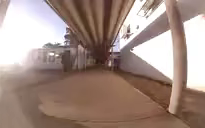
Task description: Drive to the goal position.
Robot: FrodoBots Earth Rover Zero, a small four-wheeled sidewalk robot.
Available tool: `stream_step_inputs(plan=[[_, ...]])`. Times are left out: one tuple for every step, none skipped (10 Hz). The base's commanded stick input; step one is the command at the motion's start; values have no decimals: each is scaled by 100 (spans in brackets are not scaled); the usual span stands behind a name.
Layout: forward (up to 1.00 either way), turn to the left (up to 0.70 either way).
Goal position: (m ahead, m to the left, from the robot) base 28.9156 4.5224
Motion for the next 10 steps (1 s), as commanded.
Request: stream_step_inputs(plan=[[70,0],[70,0],[70,0],[70,0],[70,0],[70,0],[70,0],[70,0],[70,0],[70,0]])
